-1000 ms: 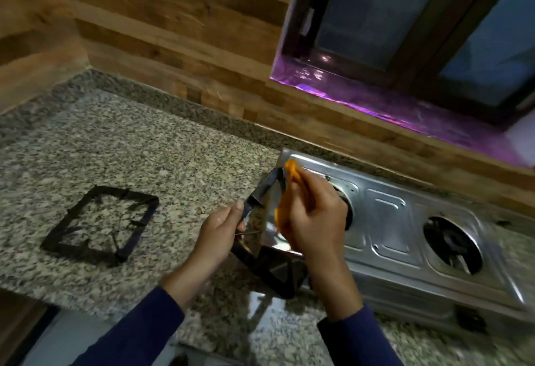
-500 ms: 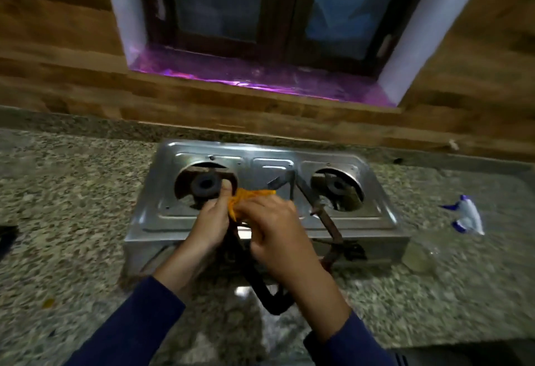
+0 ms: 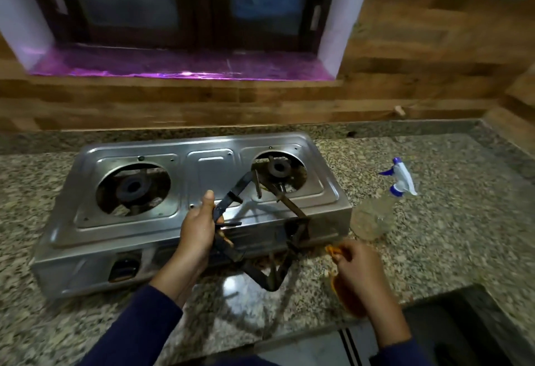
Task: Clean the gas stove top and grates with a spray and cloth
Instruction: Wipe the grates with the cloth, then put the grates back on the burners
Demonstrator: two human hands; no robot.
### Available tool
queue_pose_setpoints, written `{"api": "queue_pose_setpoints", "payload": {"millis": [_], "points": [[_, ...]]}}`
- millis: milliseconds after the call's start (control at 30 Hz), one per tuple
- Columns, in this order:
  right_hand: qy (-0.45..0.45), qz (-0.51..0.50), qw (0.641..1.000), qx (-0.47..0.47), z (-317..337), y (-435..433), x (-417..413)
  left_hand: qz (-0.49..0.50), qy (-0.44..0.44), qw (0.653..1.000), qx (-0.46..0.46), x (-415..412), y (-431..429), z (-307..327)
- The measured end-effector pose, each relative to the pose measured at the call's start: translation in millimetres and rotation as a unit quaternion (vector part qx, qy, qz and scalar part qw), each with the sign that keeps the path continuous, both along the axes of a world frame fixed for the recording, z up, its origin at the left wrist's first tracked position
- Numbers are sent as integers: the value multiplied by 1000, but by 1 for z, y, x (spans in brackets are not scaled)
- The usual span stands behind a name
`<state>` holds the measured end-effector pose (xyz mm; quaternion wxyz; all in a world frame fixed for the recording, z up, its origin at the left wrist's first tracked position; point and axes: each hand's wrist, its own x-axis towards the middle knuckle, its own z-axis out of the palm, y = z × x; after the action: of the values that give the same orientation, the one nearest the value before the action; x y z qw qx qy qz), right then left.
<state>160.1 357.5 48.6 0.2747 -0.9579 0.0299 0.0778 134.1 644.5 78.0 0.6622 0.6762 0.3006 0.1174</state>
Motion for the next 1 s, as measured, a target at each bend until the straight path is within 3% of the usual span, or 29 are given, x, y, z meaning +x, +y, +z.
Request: {"api": "queue_pose_setpoints", "payload": {"millis": [100, 233, 300, 367, 633, 833, 1000], "points": [[61, -16, 997, 53, -40, -6, -4, 19, 9, 997, -80, 8, -13, -6], [-40, -76, 971, 222, -23, 2, 4, 41, 3, 987, -153, 18, -27, -7], [-58, -42, 945, 319, 3, 14, 16, 49, -1, 983, -178, 25, -32, -10], [-54, 15, 934, 354, 19, 26, 29, 54, 4, 978, -203, 33, -38, -10], [-161, -23, 971, 174, 16, 53, 103, 33, 34, 978, -203, 76, -55, -4], [-191, 40, 974, 115, 16, 63, 164, 4, 28, 975, -220, 115, -57, 2], [-161, 55, 979, 116, 8, 73, 213, 9, 44, 975, -219, 150, -52, -4]]}}
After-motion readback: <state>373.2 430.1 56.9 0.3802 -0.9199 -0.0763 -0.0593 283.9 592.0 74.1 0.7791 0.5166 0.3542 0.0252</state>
